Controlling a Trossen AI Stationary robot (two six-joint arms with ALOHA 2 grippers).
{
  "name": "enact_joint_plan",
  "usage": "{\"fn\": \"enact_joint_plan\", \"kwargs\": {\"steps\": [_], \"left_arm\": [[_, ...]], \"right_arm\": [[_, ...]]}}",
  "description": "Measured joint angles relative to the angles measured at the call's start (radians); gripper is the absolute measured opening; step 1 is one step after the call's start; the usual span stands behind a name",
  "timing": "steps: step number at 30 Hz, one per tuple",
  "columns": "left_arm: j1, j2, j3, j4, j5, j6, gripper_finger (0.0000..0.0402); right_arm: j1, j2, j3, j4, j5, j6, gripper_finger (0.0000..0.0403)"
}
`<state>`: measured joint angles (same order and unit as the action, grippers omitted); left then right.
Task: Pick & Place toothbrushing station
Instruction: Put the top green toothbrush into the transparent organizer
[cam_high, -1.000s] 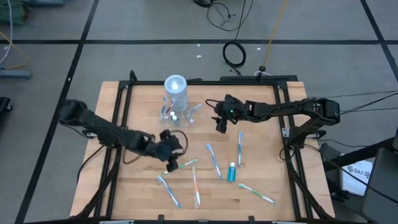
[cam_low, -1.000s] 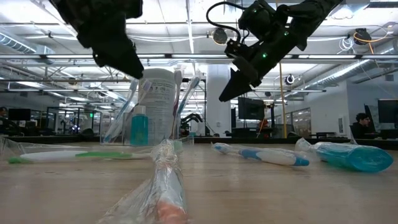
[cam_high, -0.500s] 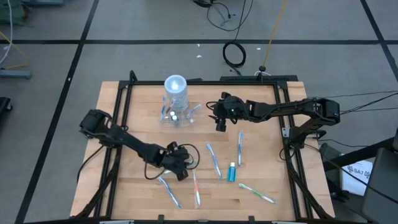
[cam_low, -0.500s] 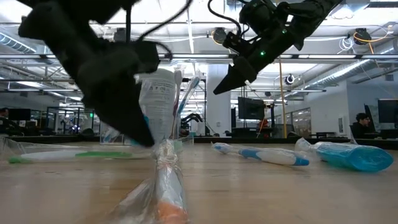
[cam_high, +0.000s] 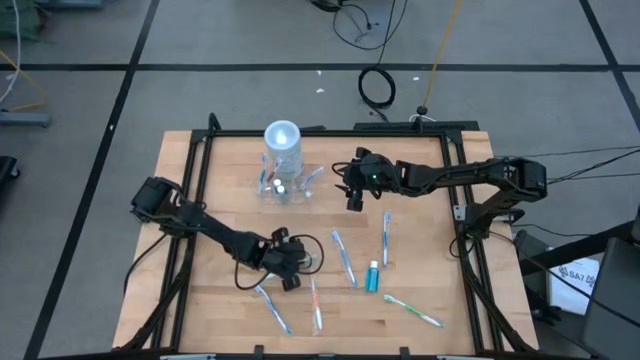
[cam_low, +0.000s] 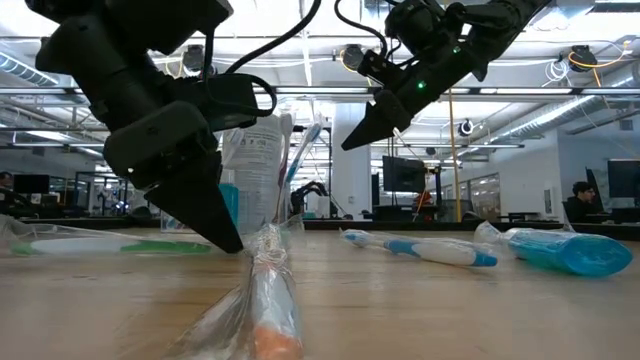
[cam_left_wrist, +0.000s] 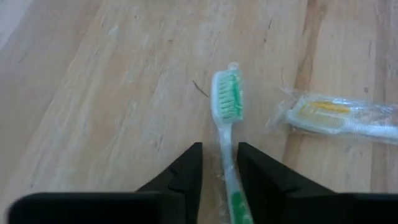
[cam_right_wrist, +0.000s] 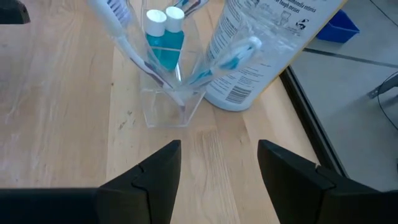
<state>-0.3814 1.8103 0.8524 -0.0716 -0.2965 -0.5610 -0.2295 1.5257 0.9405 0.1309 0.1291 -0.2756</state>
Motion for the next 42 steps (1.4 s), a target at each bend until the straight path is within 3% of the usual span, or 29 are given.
{"fn": "enact_joint_plan", "kwargs": {"steps": [6,14,20,25,30,33,38,42], "left_arm": [[0.016,0.001,0.000,-0.031,0.010,0.003,0.0013],[0.027,-0.108,-0.009,-0.070,-0.008,0.073,0.0021],[0.007,-0.311,-0.004,-0.200,-0.187,0.104,0.0014],[-0.007,-0.494,-0.004,-0.251,-0.335,0.221,0.0011],[0.002,-0.639,-0.003,-0.221,-0.589,0.350,0.0012],[0.016,-0.697,-0.003,-0.216,-0.692,0.399,0.0020],[0.065,-0.727,-0.038,-0.147,-0.752,0.465,0.0005],[0.126,-0.732,-0.184,0.159,-0.705,0.606,0.0014]], "right_arm": [[0.001,0.000,0.000,0.000,0.000,0.002,0.0203],[0.002,0.000,0.000,-0.002,0.000,0.046,0.0203],[0.002,0.000,0.000,-0.002,0.000,0.047,0.0202],[0.002,0.000,0.000,0.003,0.000,0.047,0.0203],[0.002,0.000,0.000,0.025,0.000,0.081,0.0205],[0.002,0.000,0.000,0.026,0.000,0.080,0.0205],[0.002,0.000,0.000,0.031,0.000,0.079,0.0202],[0.002,0.000,0.000,0.039,0.000,0.079,0.0203]]}}
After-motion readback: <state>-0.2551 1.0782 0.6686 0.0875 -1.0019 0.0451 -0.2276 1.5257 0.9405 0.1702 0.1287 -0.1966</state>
